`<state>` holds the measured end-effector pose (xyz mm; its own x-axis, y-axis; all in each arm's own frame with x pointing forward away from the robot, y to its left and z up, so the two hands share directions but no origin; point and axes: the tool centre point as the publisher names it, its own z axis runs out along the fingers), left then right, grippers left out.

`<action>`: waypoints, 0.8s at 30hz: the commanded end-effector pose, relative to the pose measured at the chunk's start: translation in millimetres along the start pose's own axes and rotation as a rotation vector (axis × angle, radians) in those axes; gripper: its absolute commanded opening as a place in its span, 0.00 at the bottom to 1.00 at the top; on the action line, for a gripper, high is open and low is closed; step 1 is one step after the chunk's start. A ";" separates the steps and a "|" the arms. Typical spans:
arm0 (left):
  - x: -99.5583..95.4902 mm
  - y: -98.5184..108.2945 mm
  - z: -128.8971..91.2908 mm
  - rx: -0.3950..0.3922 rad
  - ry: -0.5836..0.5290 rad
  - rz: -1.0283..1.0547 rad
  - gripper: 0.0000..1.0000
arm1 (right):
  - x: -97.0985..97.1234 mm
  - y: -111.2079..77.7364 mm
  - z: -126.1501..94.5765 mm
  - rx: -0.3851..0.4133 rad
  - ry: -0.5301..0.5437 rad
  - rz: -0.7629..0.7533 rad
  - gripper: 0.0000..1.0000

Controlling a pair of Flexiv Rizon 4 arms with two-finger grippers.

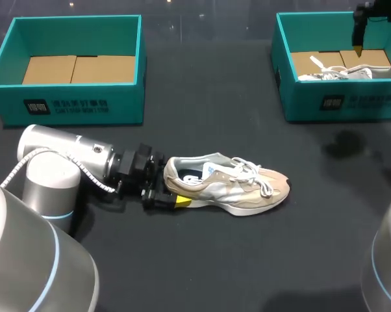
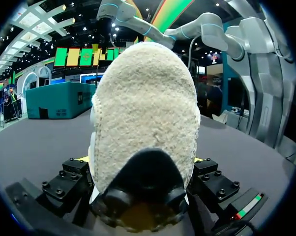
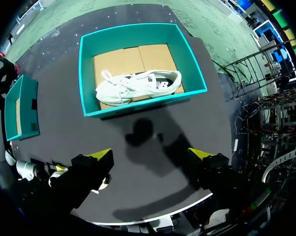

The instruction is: Take the shoe out of the shoebox, open the shoe tongue, remove and reinsert the insole, then place the shoe into the shoebox

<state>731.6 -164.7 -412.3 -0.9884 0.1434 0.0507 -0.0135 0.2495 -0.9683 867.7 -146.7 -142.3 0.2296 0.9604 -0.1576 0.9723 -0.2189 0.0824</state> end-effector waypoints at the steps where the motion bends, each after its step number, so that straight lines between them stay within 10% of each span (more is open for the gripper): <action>1: 1.0 1.3 1.3 -0.002 -0.001 0.000 0.00 | 30.2 -23.0 -3.4 0.007 -0.045 0.001 1.00; 11: 1.0 1.3 1.3 -0.002 -0.001 0.000 0.00 | 94.1 -83.8 4.1 0.067 -0.011 0.062 1.00; 24: 1.0 1.3 1.3 -0.002 -0.001 0.000 0.00 | 101.3 -83.1 1.2 0.080 -0.040 0.015 1.00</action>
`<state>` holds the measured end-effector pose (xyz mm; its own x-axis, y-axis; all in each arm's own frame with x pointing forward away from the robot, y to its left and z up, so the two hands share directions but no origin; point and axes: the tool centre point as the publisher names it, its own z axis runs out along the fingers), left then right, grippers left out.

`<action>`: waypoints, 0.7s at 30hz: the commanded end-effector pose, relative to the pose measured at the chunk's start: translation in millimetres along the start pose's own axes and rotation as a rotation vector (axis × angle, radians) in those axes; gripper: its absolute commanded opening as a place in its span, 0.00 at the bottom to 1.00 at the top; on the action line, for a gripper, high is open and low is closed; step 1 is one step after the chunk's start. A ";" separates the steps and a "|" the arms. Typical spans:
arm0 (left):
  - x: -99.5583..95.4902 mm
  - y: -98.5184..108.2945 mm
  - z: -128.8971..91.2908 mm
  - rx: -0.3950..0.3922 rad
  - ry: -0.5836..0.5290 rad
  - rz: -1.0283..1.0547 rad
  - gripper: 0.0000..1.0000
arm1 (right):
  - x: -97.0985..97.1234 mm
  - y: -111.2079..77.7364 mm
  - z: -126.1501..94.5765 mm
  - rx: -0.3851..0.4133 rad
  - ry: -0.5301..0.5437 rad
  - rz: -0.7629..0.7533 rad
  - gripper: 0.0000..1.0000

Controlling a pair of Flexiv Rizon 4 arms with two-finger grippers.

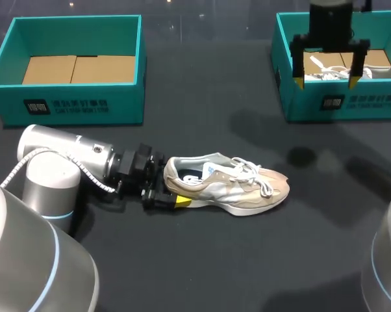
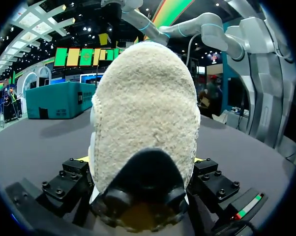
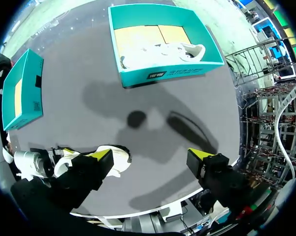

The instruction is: Take the shoe out of the shoebox, open the shoe tongue, remove and reinsert the insole, then place the shoe into the shoebox

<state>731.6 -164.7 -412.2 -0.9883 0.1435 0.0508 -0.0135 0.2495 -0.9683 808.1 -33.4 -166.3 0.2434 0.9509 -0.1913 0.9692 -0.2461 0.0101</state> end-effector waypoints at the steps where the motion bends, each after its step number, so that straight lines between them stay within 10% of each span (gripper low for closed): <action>1: 1.0 1.3 1.3 -0.002 -0.002 0.000 0.00 | 2.3 1.6 -0.4 0.004 -0.005 0.001 1.00; 18: 1.0 1.3 1.3 -0.002 -0.002 0.000 0.00 | 135.9 -67.8 6.7 -0.008 -0.063 -0.018 1.00; 21: 1.0 1.3 1.3 -0.002 -0.002 0.000 0.00 | 135.9 -67.8 6.7 -0.008 -0.063 -0.018 1.00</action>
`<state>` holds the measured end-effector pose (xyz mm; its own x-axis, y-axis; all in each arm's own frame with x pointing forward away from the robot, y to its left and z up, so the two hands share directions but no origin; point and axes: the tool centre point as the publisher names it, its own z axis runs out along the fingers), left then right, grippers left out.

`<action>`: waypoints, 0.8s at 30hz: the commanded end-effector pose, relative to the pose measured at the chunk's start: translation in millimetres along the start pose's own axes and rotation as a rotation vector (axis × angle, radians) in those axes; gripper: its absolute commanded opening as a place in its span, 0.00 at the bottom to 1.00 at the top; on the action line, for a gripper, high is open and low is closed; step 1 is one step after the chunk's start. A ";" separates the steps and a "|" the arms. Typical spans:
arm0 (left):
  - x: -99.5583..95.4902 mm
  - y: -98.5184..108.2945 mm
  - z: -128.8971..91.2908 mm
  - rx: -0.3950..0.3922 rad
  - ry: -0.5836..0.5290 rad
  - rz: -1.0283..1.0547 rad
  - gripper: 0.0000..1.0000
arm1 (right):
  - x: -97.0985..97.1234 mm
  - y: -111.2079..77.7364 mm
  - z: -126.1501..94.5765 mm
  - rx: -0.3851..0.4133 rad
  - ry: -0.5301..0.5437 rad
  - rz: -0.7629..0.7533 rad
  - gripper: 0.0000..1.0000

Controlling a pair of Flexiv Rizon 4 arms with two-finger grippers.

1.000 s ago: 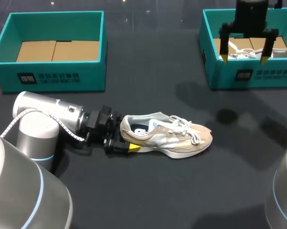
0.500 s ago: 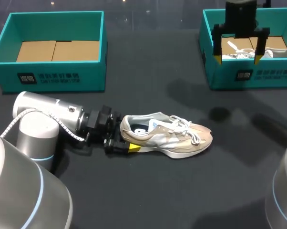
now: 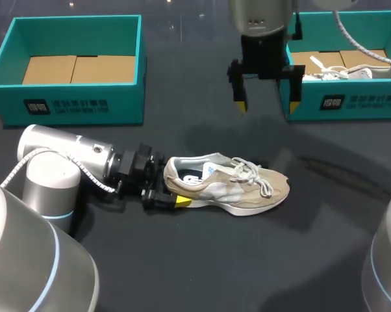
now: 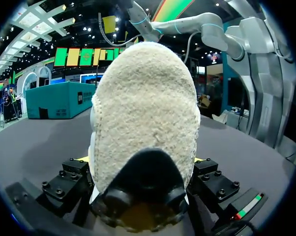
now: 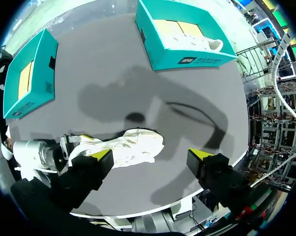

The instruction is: Take the shoe out of the shoebox, open the shoe tongue, remove and reinsert the insole, then place the shoe into the shoebox

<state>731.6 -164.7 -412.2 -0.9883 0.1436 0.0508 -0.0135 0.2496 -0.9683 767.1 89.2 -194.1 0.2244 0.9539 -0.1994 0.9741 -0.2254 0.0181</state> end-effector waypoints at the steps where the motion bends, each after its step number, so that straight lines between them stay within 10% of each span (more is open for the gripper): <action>1: 1.0 1.4 1.3 -0.002 -0.002 0.000 0.00 | 24.0 2.8 0.8 0.004 -0.054 0.001 1.00; 9: 1.0 1.4 1.3 -0.002 -0.002 0.000 0.00 | 28.2 0.9 1.4 -0.020 -0.042 -0.010 1.00; 24: 1.0 1.4 1.3 -0.002 -0.002 0.000 0.00 | 123.6 -75.3 12.9 0.062 -0.090 0.051 1.00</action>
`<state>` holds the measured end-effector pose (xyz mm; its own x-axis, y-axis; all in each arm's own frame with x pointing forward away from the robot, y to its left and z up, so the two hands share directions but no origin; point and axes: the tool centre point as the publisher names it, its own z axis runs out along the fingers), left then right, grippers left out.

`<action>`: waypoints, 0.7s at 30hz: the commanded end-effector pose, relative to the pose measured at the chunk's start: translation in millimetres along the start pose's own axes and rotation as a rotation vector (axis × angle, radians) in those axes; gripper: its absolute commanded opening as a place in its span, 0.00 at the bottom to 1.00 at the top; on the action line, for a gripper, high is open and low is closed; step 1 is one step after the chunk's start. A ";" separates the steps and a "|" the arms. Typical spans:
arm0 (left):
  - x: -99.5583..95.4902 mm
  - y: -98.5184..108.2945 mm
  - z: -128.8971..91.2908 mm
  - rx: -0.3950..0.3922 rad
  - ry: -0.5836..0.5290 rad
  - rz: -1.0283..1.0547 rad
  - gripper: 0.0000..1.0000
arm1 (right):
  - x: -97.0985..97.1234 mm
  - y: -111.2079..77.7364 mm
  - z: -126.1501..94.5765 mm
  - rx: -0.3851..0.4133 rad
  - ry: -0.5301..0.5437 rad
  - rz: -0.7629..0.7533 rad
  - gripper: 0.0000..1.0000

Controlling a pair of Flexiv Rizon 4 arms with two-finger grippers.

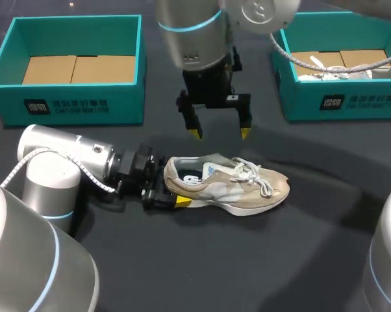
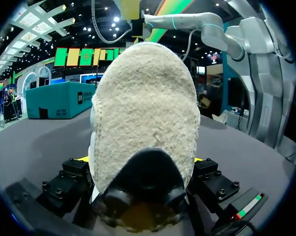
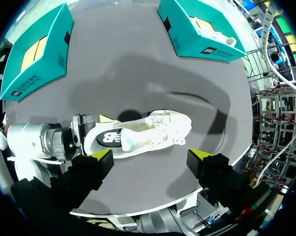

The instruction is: Take the shoe out of the shoebox, open the shoe tongue, remove and reinsert the insole, then place the shoe into the shoebox

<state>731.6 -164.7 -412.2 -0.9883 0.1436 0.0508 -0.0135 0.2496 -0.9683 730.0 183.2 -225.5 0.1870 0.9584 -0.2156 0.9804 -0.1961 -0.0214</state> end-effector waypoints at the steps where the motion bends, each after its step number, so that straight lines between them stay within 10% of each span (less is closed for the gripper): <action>1: 1.0 1.4 1.3 -0.002 -0.002 0.000 0.00 | 36.6 -16.0 -0.3 0.031 -0.072 0.090 1.00; 21: 1.0 1.4 1.3 -0.002 -0.002 0.000 0.00 | 71.7 -41.8 27.1 0.065 -0.140 0.211 1.00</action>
<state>731.6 -164.7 -412.2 -0.9883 0.1436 0.0508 -0.0135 0.2496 -0.9683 709.0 236.1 -256.3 0.0948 0.9627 -0.2536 0.9839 -0.1294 -0.1234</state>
